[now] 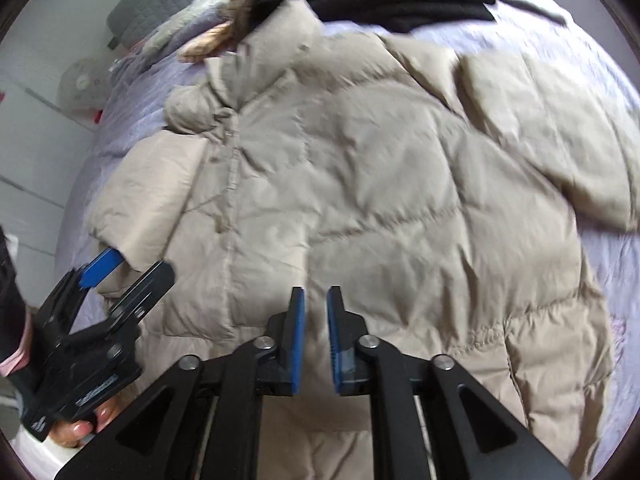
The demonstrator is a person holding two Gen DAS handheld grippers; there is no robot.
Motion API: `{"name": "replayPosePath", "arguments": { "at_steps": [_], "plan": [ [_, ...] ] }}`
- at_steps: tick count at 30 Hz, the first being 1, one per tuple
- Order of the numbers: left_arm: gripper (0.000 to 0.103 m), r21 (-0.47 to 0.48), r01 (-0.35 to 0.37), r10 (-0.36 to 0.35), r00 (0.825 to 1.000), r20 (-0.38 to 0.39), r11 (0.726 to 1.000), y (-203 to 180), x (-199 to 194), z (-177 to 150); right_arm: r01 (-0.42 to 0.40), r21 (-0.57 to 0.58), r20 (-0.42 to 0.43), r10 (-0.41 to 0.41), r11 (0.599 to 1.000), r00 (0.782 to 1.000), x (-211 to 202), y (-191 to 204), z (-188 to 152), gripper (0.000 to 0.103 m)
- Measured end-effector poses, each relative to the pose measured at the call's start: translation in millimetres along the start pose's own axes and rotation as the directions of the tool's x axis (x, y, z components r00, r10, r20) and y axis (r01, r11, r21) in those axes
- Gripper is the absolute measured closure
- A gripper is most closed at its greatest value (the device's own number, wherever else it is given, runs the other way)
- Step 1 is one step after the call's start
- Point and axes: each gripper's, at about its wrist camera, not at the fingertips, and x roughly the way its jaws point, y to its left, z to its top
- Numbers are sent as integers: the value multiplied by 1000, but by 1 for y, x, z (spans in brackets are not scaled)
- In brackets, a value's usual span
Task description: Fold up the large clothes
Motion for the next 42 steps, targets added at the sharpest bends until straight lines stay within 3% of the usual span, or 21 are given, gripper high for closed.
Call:
{"name": "replayPosePath", "arguments": {
  "at_steps": [1, 2, 6, 9, 10, 13, 14, 16, 18, 19, 20, 22, 25, 27, 30, 31, 32, 33, 37, 39, 42],
  "plan": [
    [19, -23, -19, 19, 1000, 11, 1000, 11, -7, 0, 5, -30, 19, -5, 1000, 1000, -8, 7, 1, 32],
    [19, -61, -47, 49, 998, 26, 997, 29, -17, -2, 6, -97, 63, 0, 995, 998, -13, 31, 5, 24],
    [19, -254, -208, 216, 976, 2, 944, 113, -25, -10, 61, -349, 146, -9, 935, 989, -9, 114, 8, 21],
    [19, -400, -211, 183, 977, -109, 892, 168, 3, -25, 202, -551, 195, -110, 810, 975, 24, 181, 0, 21],
    [19, -425, -218, 177, 975, -134, 879, 177, 11, -33, 264, -611, 222, -159, 746, 962, 43, 203, -3, 21],
    [19, -441, -237, 174, 968, -179, 866, 190, 30, -51, 395, -665, 321, -235, 633, 917, 78, 229, -1, 22],
    [19, -439, -239, 175, 968, -180, 866, 188, 33, -55, 424, -660, 343, -253, 621, 904, 82, 228, 3, 22],
    [19, -438, -236, 174, 969, -178, 868, 187, 35, -61, 467, -578, 382, -285, 669, 879, 80, 211, 22, 22],
    [19, -432, -232, 171, 969, -177, 871, 186, 37, -59, 480, -431, 369, -336, 764, 867, 76, 174, 46, 22],
    [19, -429, -228, 165, 970, -178, 874, 187, 37, -60, 460, -361, 338, -345, 812, 875, 74, 155, 56, 22],
    [19, -427, -222, 158, 971, -180, 877, 187, 37, -58, 382, -218, 259, -324, 898, 910, 73, 117, 69, 22],
    [19, -435, -190, 121, 976, -182, 880, 191, 33, -53, 233, 0, 146, -230, 972, 962, 75, 61, 75, 22],
    [19, -500, -87, 33, 993, -116, 862, 210, 26, -40, 33, 219, 79, -51, 975, 996, 72, 4, 68, 23],
    [19, -565, -30, -20, 996, -83, 825, 231, 29, -29, -55, 293, 91, 30, 955, 995, 69, -14, 63, 23],
    [19, -614, 9, -95, 990, -108, 789, 249, 56, -18, -171, 392, 125, 131, 904, 983, 67, -33, 67, 25],
    [34, -617, 4, -98, 988, -118, 787, 250, 64, -15, -191, 412, 127, 151, 891, 980, 69, -36, 71, 42],
    [63, -611, 17, -111, 987, -115, 791, 247, 70, -11, -199, 420, 119, 164, 885, 979, 71, -36, 75, 62],
    [72, -599, 25, -120, 986, -119, 801, 242, 74, -6, -193, 416, 105, 164, 889, 981, 74, -36, 78, 95],
    [73, -447, -116, 59, 989, -139, 887, 212, 79, 6, -62, 347, 79, 37, 936, 996, 83, -34, 76, 95],
    [73, -382, -176, 122, 979, -162, 907, 203, 90, 5, -45, 344, 58, 26, 938, 998, 96, -39, 64, 96],
    [73, -355, -221, 172, 971, -165, 908, 198, 91, 6, -45, 333, 63, 25, 942, 998, 101, -39, 64, 98]
  ]
}}
